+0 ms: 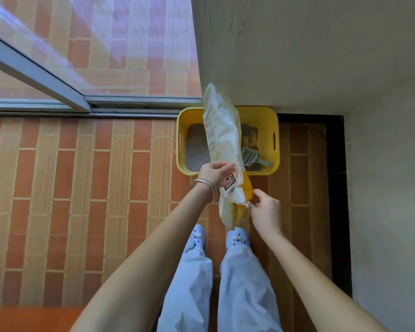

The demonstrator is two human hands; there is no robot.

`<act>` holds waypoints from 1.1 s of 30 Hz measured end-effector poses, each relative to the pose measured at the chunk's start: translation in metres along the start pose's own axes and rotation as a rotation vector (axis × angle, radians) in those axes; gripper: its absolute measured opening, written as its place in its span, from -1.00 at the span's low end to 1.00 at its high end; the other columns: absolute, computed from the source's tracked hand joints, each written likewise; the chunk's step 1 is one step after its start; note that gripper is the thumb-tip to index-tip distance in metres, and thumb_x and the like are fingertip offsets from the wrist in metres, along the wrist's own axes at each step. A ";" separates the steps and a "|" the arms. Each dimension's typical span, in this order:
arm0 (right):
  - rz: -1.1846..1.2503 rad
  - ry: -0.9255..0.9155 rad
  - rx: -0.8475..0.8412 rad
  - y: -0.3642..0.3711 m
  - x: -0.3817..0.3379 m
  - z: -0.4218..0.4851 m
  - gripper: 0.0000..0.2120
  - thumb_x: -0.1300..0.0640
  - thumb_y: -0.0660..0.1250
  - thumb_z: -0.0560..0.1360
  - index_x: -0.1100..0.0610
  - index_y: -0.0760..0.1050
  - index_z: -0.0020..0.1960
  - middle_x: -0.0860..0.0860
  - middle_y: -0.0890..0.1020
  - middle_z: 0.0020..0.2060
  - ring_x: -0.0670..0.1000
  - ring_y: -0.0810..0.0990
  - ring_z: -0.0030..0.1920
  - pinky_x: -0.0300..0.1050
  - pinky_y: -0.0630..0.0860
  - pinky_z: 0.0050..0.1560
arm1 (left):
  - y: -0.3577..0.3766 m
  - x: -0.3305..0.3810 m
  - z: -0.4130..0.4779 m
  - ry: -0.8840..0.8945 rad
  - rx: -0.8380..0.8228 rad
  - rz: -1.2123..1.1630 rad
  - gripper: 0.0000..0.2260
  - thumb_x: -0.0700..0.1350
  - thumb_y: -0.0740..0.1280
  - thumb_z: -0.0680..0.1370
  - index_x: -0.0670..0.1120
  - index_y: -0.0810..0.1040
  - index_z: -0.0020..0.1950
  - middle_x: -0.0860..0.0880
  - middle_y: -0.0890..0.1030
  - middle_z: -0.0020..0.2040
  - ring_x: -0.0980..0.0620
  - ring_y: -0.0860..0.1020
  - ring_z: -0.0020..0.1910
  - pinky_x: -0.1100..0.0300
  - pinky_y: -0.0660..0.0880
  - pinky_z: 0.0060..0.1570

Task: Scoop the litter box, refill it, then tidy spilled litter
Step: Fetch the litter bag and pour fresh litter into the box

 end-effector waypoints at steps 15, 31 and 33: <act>0.085 0.061 0.146 -0.036 -0.004 -0.018 -0.96 0.32 0.37 0.42 0.23 0.58 -0.19 0.02 0.57 -0.39 -0.16 0.44 -0.41 -0.46 0.31 -0.47 | 0.020 -0.061 -0.012 0.368 -0.020 0.720 -0.82 -0.17 0.43 0.44 -0.04 0.66 0.04 0.04 0.67 -0.05 0.07 0.59 -0.05 0.33 0.44 -0.06; 0.103 0.124 0.175 -0.064 0.019 -0.014 -0.91 0.26 0.41 0.39 0.12 0.57 -0.27 0.05 0.65 -0.36 0.07 0.60 -0.31 0.01 0.54 -0.31 | 0.050 -0.049 -0.008 0.375 -0.106 0.877 -0.86 -0.12 0.38 0.51 -0.03 0.67 0.03 -0.05 0.65 -0.16 0.00 0.59 -0.08 0.27 0.35 -0.18; 0.119 0.132 0.168 -0.063 0.018 -0.013 -0.86 0.26 0.41 0.38 0.08 0.55 -0.30 0.03 0.64 -0.38 0.07 0.61 -0.32 0.03 0.55 -0.31 | 0.049 -0.049 -0.007 0.366 -0.084 0.872 -0.86 -0.12 0.37 0.51 -0.03 0.67 0.04 -0.05 0.65 -0.15 0.02 0.59 -0.10 0.27 0.35 -0.18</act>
Point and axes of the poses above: each hand's wrist, its own z-axis towards the middle knuckle, its own y-axis out of the palm, x = y × z, the point moved 5 cm from there along z, towards the middle knuckle
